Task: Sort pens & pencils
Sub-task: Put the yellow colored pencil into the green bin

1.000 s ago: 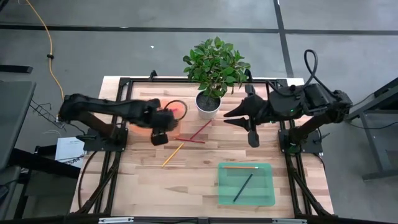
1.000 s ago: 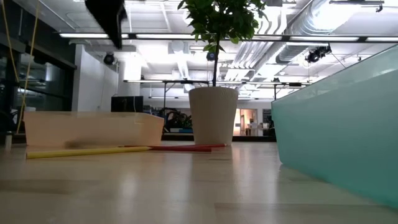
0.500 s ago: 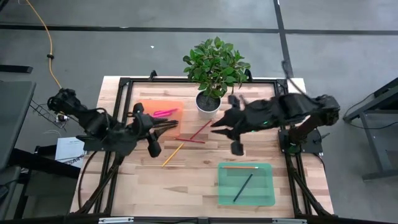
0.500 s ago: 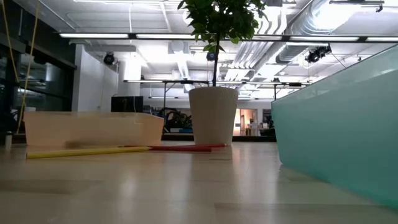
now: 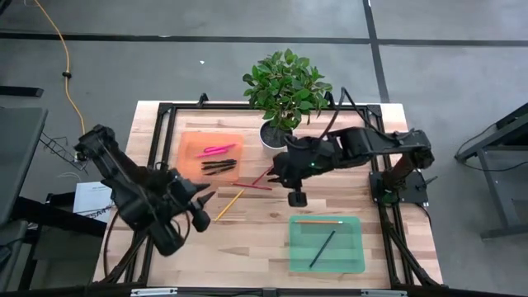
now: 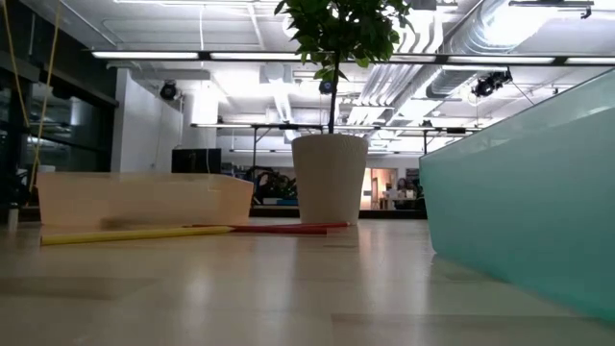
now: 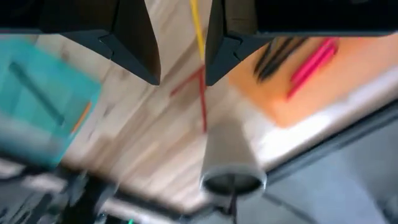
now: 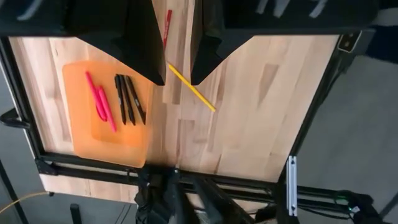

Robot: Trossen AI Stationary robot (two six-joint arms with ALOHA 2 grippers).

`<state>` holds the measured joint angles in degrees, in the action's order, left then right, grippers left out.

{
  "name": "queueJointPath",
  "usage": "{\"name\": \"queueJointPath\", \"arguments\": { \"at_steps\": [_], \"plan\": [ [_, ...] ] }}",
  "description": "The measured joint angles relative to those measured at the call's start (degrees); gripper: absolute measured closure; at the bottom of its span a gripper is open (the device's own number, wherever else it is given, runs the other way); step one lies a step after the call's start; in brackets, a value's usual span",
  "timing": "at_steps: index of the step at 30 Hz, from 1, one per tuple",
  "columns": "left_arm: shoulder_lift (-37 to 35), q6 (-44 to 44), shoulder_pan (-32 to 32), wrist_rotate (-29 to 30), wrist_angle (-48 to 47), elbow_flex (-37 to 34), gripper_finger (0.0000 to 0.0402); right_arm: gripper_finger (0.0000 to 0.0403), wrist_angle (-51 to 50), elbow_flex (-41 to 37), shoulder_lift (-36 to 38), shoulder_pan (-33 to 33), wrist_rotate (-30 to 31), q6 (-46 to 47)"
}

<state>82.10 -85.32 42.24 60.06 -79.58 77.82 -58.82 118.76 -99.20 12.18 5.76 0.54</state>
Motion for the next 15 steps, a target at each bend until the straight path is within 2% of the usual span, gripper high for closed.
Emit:
{"name": "queueJointPath", "arguments": {
  "at_steps": [5,10,15],
  "plan": [
    [4.15,-10.37,3.03,-7.27,-6.23,-0.16,0.0286,0.0336,0.84,0.0,-0.12,-1.37,-0.06,2.95],
    [4.28,-12.78,4.48,-12.6,1.36,-5.99,0.0286,0.0336,3.23,0.0,-0.68,-1.7,-0.06,5.64],
    [1.89,-14.09,4.95,-21.78,10.15,-15.57,0.0286,0.0336,3.82,0.0,-1.48,-1.7,-0.04,6.07]
  ]
}}
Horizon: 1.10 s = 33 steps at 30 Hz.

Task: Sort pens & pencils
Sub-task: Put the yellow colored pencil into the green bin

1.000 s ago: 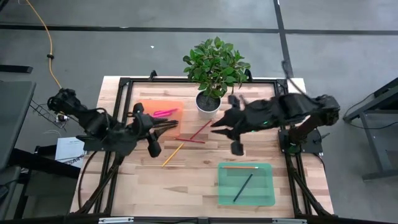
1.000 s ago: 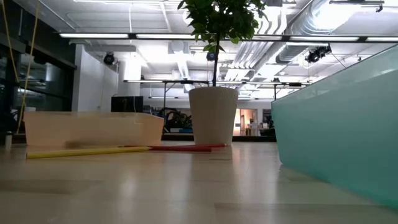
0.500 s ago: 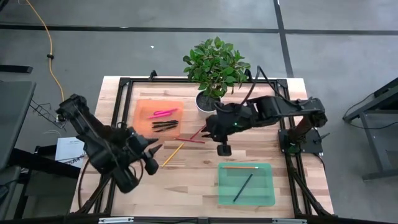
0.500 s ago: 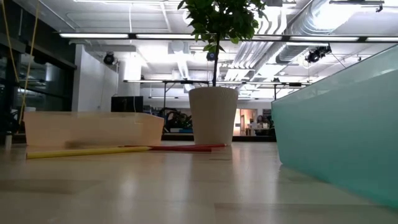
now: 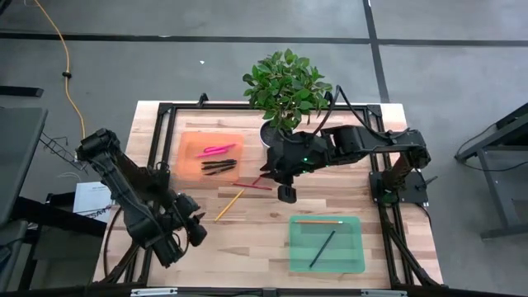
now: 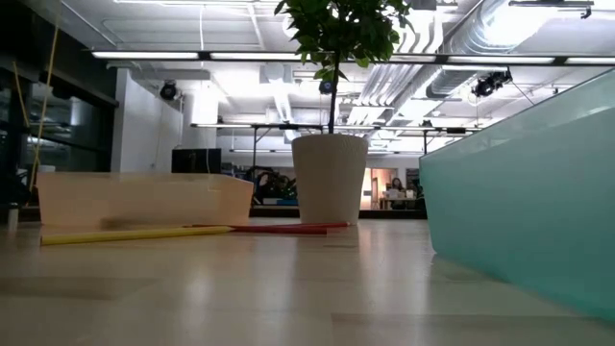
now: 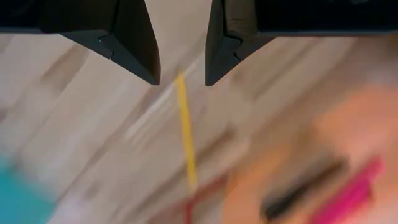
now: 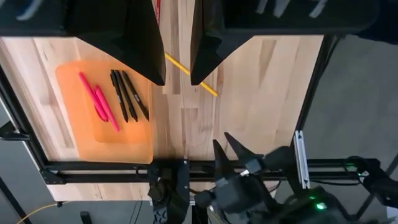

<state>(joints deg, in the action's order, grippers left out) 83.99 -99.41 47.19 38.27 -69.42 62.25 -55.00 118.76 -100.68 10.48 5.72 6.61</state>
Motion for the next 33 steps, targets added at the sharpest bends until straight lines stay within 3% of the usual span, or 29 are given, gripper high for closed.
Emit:
{"name": "queueJointPath", "arguments": {
  "at_steps": [4,7,10,14,17,24,33],
  "plan": [
    [-5.13,1.84,-2.71,-12.47,2.96,-6.32,0.0286,0.0336,0.21,0.0,-0.32,0.0,0.04,-0.28],
    [-9.43,6.41,-6.56,-15.6,5.79,-10.2,0.0286,0.0336,0.17,0.0,-0.39,0.0,0.04,-1.23],
    [-13.04,13.43,-12.51,-19.1,10.91,-13.18,0.0286,0.0336,0.04,0.0,-0.37,0.0,0.04,-2.6],
    [-13.77,24.64,-22.1,-29.88,21.78,-16.99,0.0286,0.0336,-1.01,0.0,-0.37,0.0,-0.33,-4.52],
    [-11.92,29.65,-27.74,-33.69,26.24,-17.65,0.0286,0.0336,-2.65,0.0,-0.37,0.0,-0.42,-5.62],
    [-4.93,36.87,-36.79,-38.1,25.72,-15.31,0.0286,0.0336,-4.16,0.0,-0.07,0.0,-3.56,-8.64],
    [5.59,41.98,-40.12,-41.03,25.93,-10.02,0.0286,0.0336,-6.75,0.0,-0.07,-0.2,-5.92,-11.79]
  ]
}}
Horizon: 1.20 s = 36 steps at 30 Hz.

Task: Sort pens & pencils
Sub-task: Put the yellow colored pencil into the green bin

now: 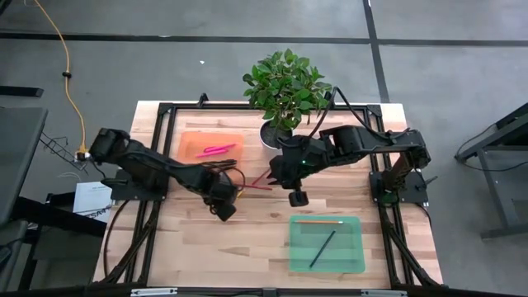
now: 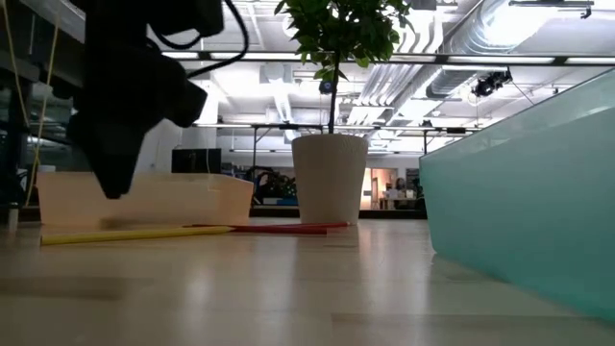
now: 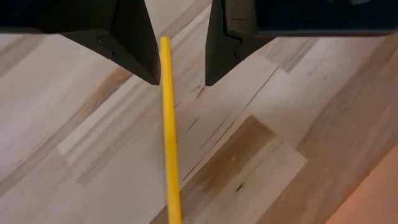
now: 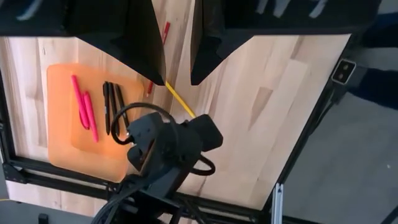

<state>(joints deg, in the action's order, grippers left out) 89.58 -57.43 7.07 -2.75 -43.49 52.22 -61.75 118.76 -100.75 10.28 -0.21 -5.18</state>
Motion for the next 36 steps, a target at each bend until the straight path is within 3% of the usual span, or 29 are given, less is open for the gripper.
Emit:
{"name": "queueJointPath", "arguments": {
  "at_steps": [10,36],
  "plan": [
    [6.84,1.53,0.04,1.04,-0.16,4.23,0.0286,0.0336,-0.61,0.0,0.02,-0.59,-2.38,-1.31],
    [7.5,3.06,0.47,5.34,-3.28,7.19,0.0286,0.0336,-0.49,0.0,0.02,-0.67,-3.31,-0.88]
  ]
}}
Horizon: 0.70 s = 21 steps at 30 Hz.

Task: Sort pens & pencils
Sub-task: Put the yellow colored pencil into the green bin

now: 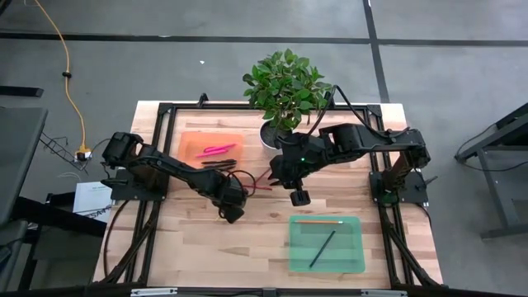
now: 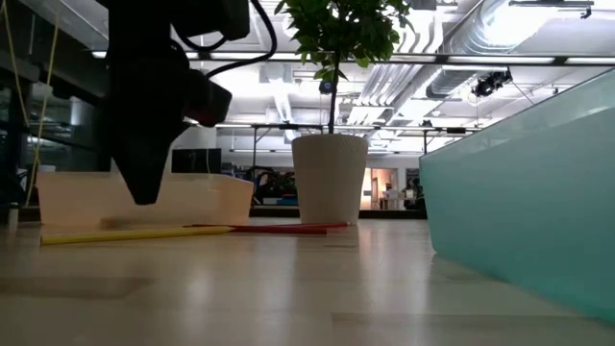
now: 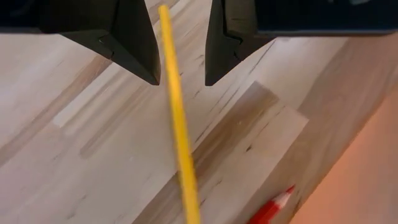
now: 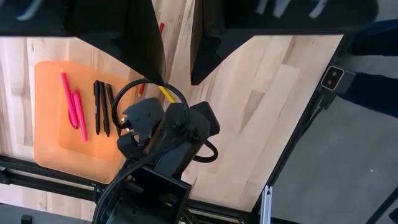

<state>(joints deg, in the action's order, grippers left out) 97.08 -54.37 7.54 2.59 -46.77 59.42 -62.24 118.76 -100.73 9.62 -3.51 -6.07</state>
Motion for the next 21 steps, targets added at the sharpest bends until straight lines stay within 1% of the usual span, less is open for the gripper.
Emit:
{"name": "queueJointPath", "arguments": {
  "at_steps": [10,14,18,21],
  "plan": [
    [0.0,-0.49,0.18,-2.17,-1.27,0.0,0.0286,0.0336,0.04,0.0,0.0,-0.01,-0.04,0.02],
    [0.29,-1.4,1.26,-1.66,-1.5,0.88,0.0286,0.0336,0.03,0.0,0.0,-0.01,-0.1,0.02],
    [3.22,-0.65,1.56,-1.91,-4.47,3.27,0.0286,0.0336,0.07,0.0,0.0,0.0,-0.15,-0.05],
    [6.36,1.41,1.48,-1.99,-4.56,5.99,0.0286,0.0336,0.17,0.0,0.0,0.0,-0.19,-0.21]
  ]
}}
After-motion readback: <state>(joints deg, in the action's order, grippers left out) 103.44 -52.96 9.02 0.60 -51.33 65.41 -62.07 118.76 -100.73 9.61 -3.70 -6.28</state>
